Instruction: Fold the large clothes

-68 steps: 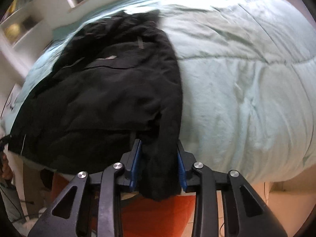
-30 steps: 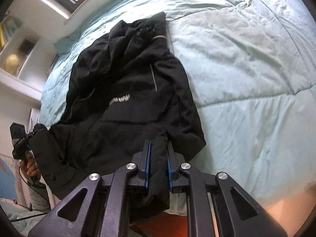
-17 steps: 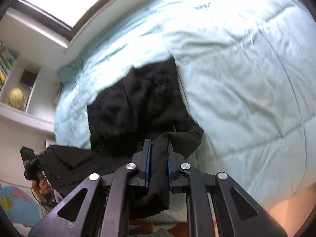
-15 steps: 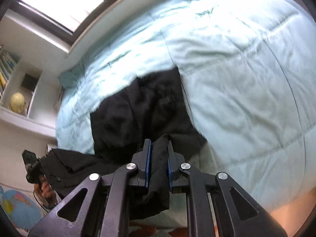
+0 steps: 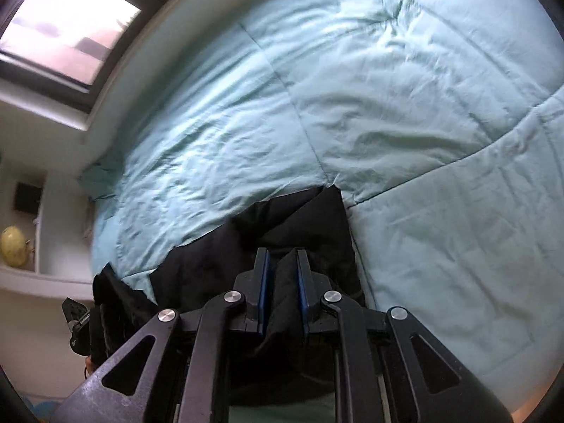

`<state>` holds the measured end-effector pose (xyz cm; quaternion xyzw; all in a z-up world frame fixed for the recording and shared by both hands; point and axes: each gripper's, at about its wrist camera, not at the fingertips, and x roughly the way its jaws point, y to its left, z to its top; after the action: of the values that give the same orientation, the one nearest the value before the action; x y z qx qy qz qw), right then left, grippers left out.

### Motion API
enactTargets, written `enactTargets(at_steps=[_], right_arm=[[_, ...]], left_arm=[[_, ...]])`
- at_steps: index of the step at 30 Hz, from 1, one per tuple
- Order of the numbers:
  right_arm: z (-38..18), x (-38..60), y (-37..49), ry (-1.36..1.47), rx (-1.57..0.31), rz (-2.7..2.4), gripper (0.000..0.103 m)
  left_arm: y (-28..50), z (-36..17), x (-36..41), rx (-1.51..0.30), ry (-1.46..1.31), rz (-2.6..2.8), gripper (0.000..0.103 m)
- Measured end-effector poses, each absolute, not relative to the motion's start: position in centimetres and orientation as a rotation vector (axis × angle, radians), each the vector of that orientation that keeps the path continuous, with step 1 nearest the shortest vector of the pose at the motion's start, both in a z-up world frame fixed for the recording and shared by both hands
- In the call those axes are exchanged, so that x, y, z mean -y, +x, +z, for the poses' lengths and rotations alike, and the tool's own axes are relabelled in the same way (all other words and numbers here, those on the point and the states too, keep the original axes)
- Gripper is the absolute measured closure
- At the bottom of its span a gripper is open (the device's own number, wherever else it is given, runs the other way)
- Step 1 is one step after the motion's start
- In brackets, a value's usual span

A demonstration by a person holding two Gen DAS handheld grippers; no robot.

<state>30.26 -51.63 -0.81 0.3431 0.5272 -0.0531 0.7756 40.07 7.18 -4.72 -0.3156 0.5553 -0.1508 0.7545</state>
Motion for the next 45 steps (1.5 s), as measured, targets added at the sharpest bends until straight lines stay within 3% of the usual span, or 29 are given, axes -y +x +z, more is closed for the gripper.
enactTargets(at_steps=[8,12,17,19,21,26,28,30,31,45], right_arm=[[-8.2,52.3,35.5,0.740,-1.252,-0.172,0.076],[-8.8,53.1,35.1,0.798,-1.244,-0.166,0.072],[-3.9,53.1,33.0,0.772,-1.149,-0.101,0.062],[-1.1,52.9,31.8,0.714,-1.097,-0.092,0.042],[1.1,52.8,30.8,0.668,-1.051,-0.089,0.035],[2.2,51.0,30.6,0.545,-1.045,-0.060,0.035],[1.4,49.9,31.2,0.504,-1.066,-0.034,0.035],[0.1,48.5,32.2,0.445,-1.088,0.005,0.035],[-0.6,47.9,32.8,0.415,-1.093,0.011,0.035],[-9.9,46.8,40.8,0.123,-1.216,0.175,0.034]], left_arm=[[43.0,-12.0,-5.5,-1.361,-0.618,-0.358,0.086],[42.2,-10.2,-6.3,-1.378,-0.554,-0.431,0.081],[39.4,-5.2,-8.9,-1.388,-0.472,-0.572,0.078],[38.4,-3.6,-10.1,-1.392,-0.470,-0.601,0.078],[37.5,-2.2,-11.4,-1.379,-0.478,-0.615,0.078],[35.9,2.3,-15.3,-1.211,-0.508,-0.546,0.078],[35.6,3.7,-16.9,-1.147,-0.511,-0.489,0.073],[35.3,4.6,-17.2,-1.103,-0.464,-0.448,0.043],[35.4,4.6,-17.0,-1.099,-0.457,-0.447,0.039],[43.1,-10.2,-11.5,-1.371,-0.515,-0.393,0.039]])
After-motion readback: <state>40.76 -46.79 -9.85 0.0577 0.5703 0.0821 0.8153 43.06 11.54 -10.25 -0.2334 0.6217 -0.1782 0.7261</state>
